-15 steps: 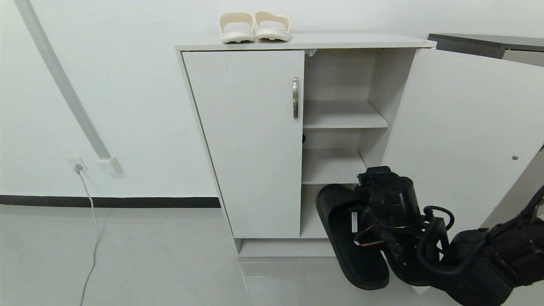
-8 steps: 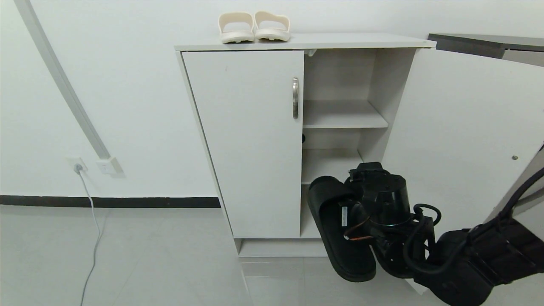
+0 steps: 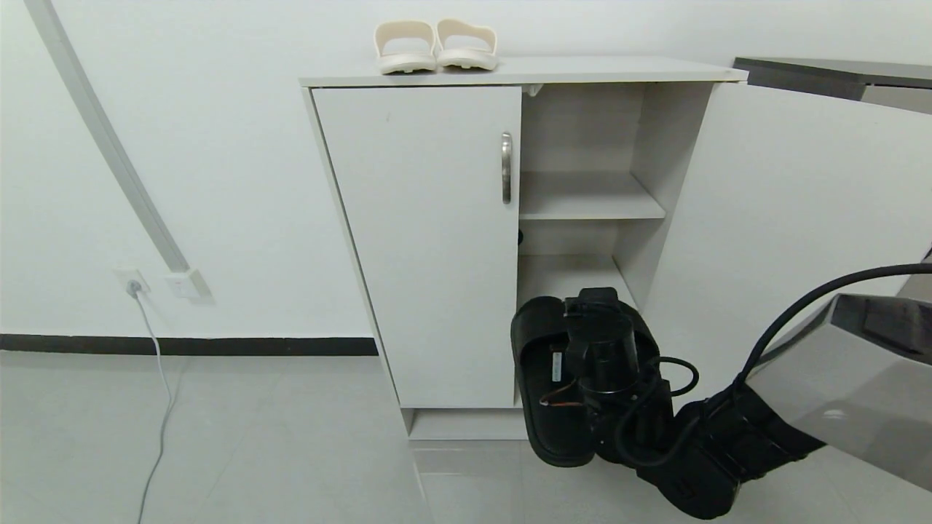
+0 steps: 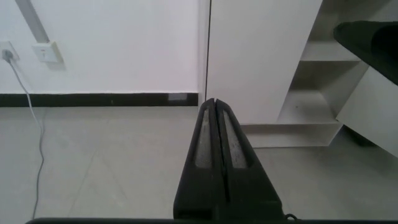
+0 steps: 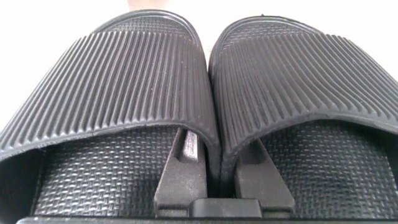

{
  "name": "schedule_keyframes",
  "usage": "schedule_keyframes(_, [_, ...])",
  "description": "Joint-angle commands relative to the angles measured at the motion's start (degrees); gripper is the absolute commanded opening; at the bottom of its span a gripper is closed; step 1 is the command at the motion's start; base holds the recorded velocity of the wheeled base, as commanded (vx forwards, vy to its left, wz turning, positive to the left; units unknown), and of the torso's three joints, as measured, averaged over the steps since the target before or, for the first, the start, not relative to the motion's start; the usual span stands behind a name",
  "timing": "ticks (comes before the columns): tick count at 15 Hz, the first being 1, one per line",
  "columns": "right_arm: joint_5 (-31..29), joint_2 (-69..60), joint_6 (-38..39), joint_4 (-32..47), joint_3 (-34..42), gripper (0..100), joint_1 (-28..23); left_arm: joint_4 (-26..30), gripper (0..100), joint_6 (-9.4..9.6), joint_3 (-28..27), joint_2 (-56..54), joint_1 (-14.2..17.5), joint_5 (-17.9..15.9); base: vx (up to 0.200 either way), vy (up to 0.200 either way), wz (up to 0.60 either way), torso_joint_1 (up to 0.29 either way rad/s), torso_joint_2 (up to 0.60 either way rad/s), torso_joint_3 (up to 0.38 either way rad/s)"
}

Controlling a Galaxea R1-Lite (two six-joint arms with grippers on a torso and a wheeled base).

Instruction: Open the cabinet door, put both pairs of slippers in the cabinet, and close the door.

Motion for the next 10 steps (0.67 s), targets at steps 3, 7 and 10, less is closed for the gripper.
schedule_keyframes(3, [-0.12,1.43,0.02,-0.05,-0.29,0,0.08,0.0,0,-0.01,0.0,0.1,0.0,-0.1,0.0,-0.2,0.0,0.002,0.0,0.002])
schedule_keyframes(7, [-0.2,1.7,0.02,-0.05,-0.2,0,0.08,0.0,0,-0.01,0.0,0.1,0.0,-0.1,0.0,-0.05,0.0,-0.001,0.0,0.002])
schedule_keyframes(10, [-0.29,2.14,0.02,-0.05,-0.02,0,0.08,0.0,0,0.25,0.0,0.1,0.0,-0.01,0.0,0.0,0.0,0.0,0.0,0.0])
